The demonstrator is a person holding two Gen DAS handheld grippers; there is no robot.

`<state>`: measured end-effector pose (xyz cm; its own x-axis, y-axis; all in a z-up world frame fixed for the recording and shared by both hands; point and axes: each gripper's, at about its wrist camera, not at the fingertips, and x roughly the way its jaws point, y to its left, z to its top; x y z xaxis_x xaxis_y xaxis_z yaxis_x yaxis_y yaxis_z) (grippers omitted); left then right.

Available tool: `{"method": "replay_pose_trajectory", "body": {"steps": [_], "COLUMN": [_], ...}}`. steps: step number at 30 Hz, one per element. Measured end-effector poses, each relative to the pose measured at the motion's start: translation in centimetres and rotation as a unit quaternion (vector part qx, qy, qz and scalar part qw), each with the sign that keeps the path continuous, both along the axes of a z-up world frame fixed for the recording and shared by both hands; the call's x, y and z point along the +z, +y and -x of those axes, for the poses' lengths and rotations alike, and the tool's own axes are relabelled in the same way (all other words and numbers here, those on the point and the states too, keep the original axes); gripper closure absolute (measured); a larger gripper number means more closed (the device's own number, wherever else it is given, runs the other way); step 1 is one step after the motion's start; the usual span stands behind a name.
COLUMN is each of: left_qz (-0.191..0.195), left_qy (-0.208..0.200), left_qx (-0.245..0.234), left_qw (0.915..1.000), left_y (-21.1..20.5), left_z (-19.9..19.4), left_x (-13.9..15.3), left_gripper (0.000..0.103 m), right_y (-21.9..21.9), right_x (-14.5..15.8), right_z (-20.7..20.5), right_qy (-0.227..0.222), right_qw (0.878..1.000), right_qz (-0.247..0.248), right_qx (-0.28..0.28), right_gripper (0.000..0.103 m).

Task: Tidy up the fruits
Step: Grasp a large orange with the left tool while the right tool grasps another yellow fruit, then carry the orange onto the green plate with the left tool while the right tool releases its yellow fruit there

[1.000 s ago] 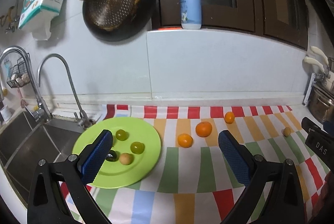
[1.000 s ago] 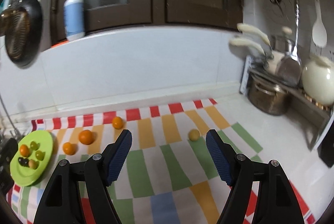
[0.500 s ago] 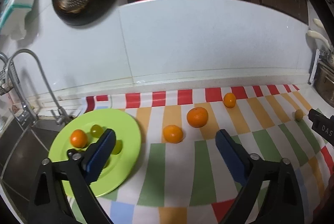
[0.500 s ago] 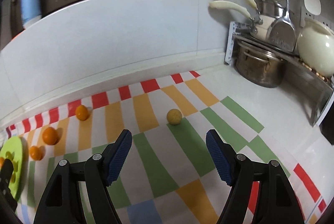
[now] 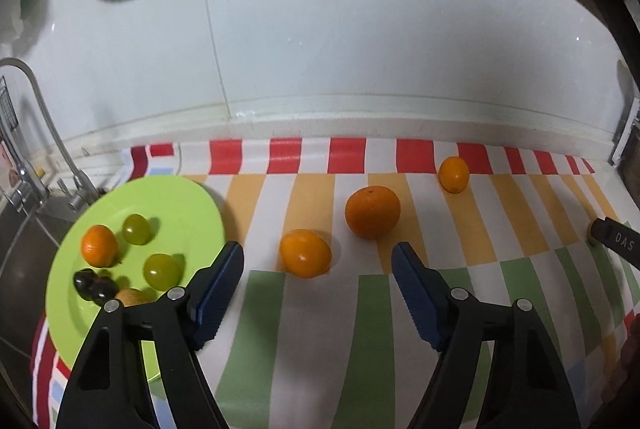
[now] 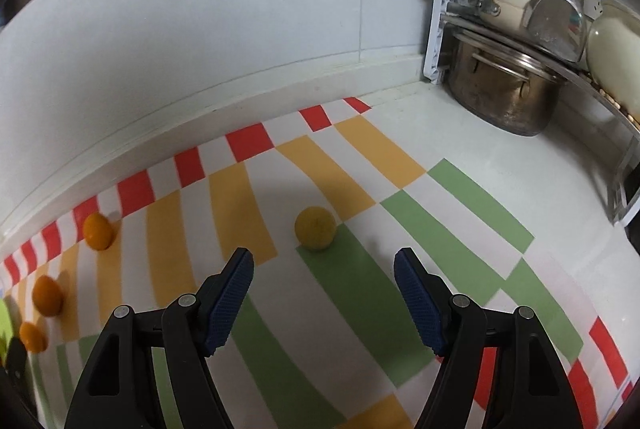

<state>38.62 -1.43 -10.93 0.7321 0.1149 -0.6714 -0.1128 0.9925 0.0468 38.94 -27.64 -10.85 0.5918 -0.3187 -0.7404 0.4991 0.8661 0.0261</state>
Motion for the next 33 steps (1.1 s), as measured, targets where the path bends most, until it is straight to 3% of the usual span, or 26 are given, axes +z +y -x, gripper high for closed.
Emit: {"method": "replay_pose_trajectory", "body": {"steps": [8, 12, 19, 22, 26, 33], "left_qz": [0.025, 0.023, 0.011, 0.023, 0.037, 0.054], "left_qy": [0.046, 0.051, 0.057, 0.072, 0.075, 0.076], "left_qx": [0.007, 0.010, -0.005, -0.016, -0.017, -0.017], "left_qw": [0.9986, 0.9984, 0.9983, 0.9970, 0.9964, 0.9955], "left_y": [0.3, 0.2, -0.2, -0.2, 0.2, 1.9], "left_z": [-2.7, -3.4, -3.4, -3.6, -3.6, -3.7], "left_x": [-1.6, -1.9, -2.1, -2.5, -2.7, -2.5], "left_gripper": [0.043, 0.045, 0.063, 0.071, 0.071, 0.071], "right_y": [-0.7, -0.8, -1.0, -1.1, -0.7, 3.2], "right_x": [-1.4, -1.7, -2.1, -2.1, -1.9, -0.8], "right_z": [-3.4, -4.2, -4.5, -4.3, -3.7, -2.6], "right_qy": [0.031, 0.037, 0.040, 0.036, 0.026, 0.010], "right_qw": [0.999, 0.999, 0.999, 0.999, 0.999, 0.994], "right_qz": [-0.015, -0.014, -0.016, -0.021, -0.034, -0.046], "right_qx": [-0.016, -0.015, -0.013, -0.009, 0.012, 0.096], "right_gripper": [0.042, 0.053, 0.073, 0.074, 0.074, 0.074]}}
